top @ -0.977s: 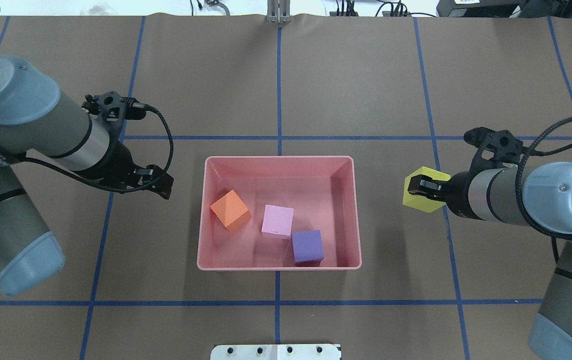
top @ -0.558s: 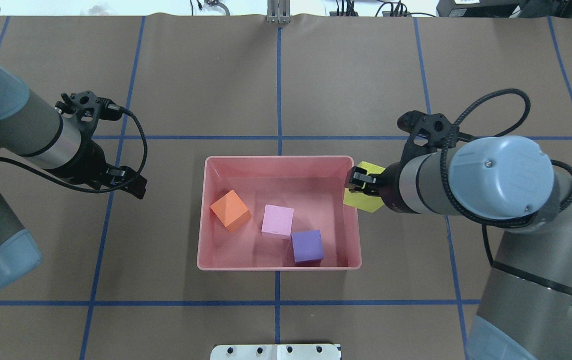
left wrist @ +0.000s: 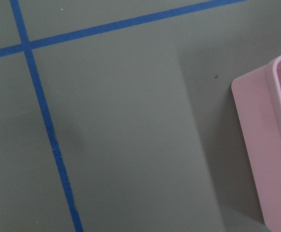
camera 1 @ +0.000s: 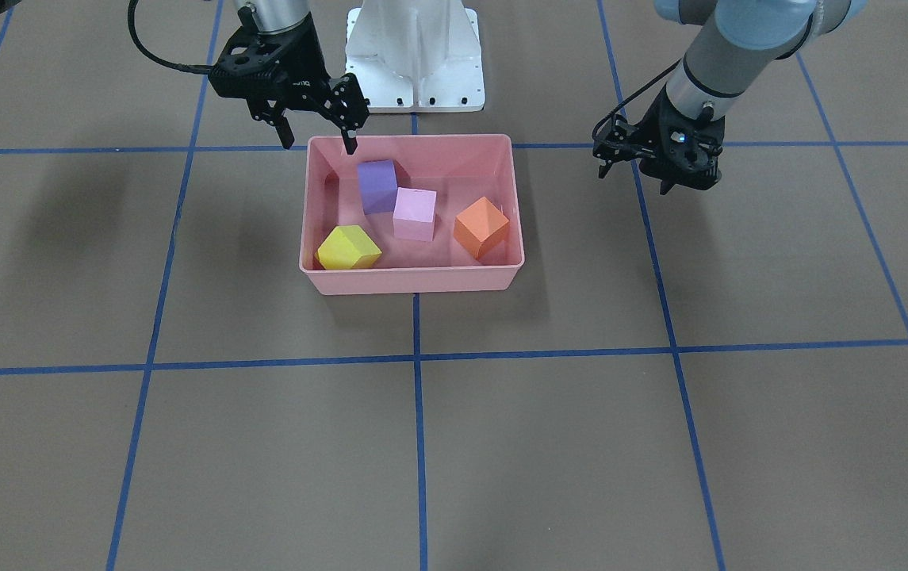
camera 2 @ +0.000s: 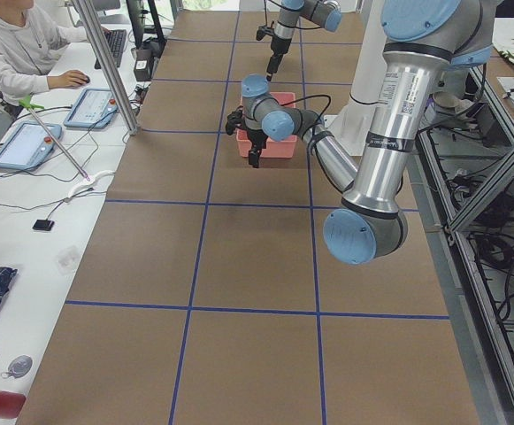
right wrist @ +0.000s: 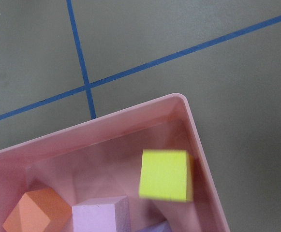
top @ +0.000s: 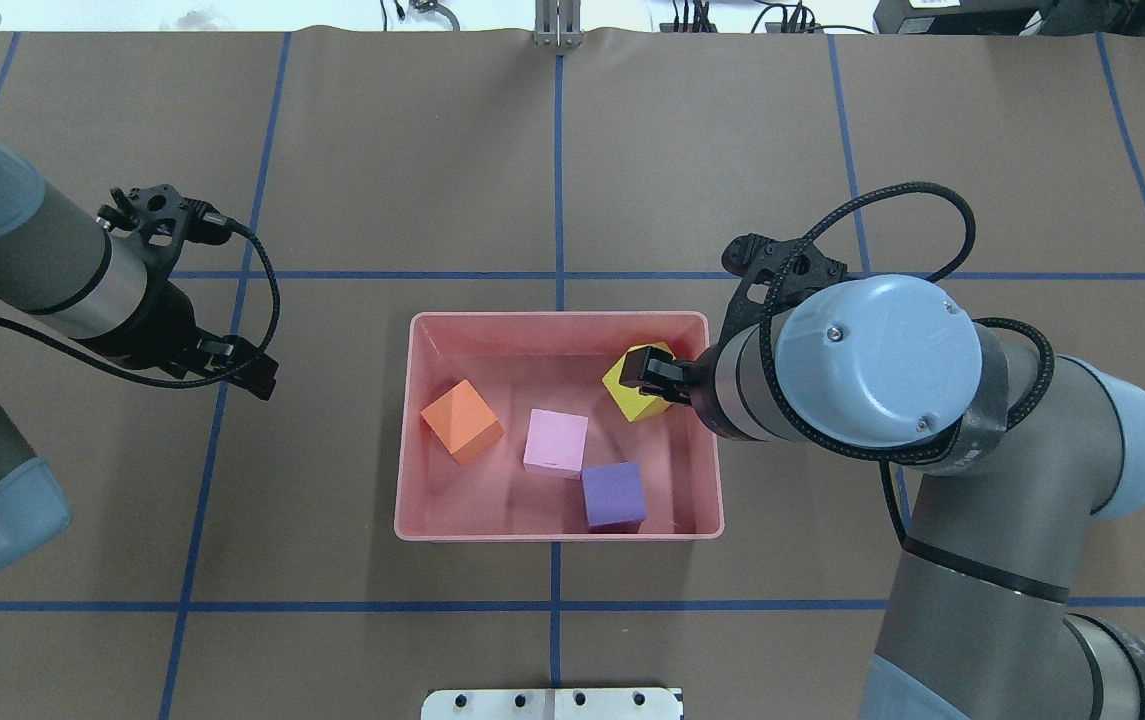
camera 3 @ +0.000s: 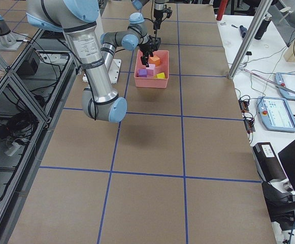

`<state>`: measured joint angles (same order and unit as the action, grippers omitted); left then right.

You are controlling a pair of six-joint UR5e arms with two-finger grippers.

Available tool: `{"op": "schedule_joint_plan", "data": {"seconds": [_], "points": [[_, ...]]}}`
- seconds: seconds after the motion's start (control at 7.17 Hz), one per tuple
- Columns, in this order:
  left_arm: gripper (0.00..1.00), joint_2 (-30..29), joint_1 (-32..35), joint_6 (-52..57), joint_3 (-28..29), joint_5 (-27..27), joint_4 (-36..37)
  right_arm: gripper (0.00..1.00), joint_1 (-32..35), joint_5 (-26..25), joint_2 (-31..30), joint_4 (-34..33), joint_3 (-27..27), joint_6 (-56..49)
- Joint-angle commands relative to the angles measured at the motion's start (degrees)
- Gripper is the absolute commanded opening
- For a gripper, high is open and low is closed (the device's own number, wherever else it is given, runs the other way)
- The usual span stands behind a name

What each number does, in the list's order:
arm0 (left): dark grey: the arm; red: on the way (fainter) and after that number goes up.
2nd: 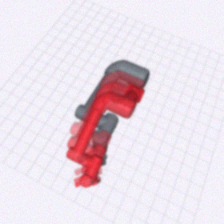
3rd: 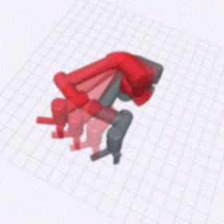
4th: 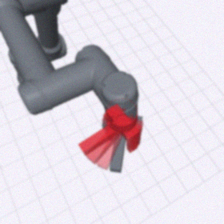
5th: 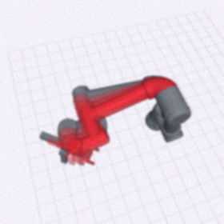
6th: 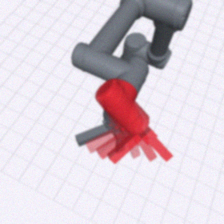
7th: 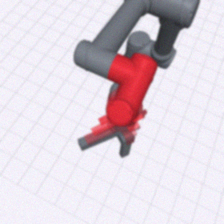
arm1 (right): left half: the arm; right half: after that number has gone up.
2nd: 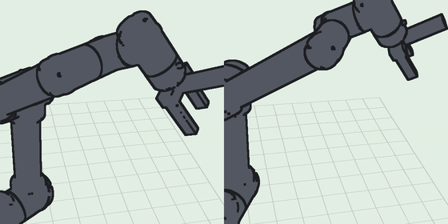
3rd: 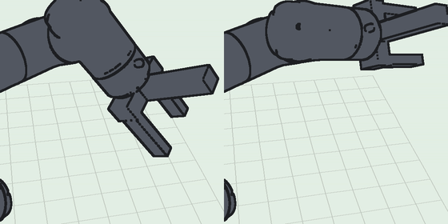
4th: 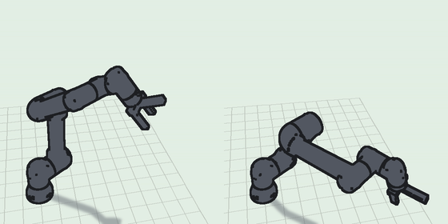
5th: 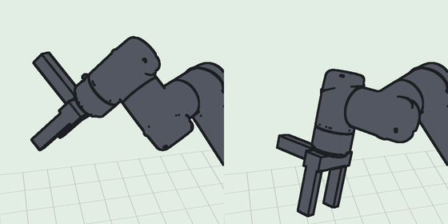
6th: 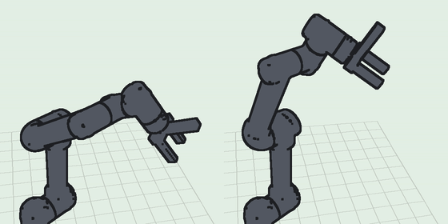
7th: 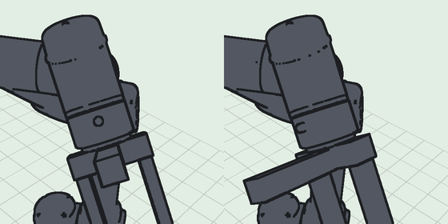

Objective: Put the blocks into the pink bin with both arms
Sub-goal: 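Release the yellow cube and withdraw the right gripper from the bin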

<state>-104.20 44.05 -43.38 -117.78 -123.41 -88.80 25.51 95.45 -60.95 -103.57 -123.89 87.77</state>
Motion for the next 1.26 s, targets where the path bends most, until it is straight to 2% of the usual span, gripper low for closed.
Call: {"op": "schedule_joint_plan", "data": {"seconds": [0.0, 0.28, 0.42, 0.7, 0.84, 0.98, 1.12], "points": [[1.00, 2.6, 4.3, 4.4, -0.2, -0.3, 0.4, 1.00, 5.5, 4.3, -0.6, -5.7, 0.1, -14.0], [1.00, 9.6, 15.2, 21.7, 1.0, -2.4, 0.6, 1.00, 17.1, 14.6, -6.2, -5.6, 0.2, -32.6], [1.00, 11.4, 20.4, 30.5, 3.1, -2.5, 0.7, 1.00, 23.2, 18.2, -10.4, -5.5, 0.4, -43.3], [1.00, 11.7, 31.5, 49.3, 7.3, -2.6, 7.9, 1.00, 37.3, 25.1, -18.2, -5.0, 3.8, -65.4], [1.00, 11.9, 35.8, 54.1, 9.1, -4.0, 9.5, 1.00, 44.3, 28.2, -21.4, -4.9, 6.5, -76.6], [1.00, 13.9, 39.3, 56.0, 11.1, -7.0, 9.1, 1.00, 49.8, 29.4, -24.4, -4.8, 9.3, -87.0], [1.00, 14.8, 42.5, 61.1, 13.3, -7.6, 9.1, 1.00, 54.8, 30.3, -25.9, -4.7, 12.4, -95.2]]}}
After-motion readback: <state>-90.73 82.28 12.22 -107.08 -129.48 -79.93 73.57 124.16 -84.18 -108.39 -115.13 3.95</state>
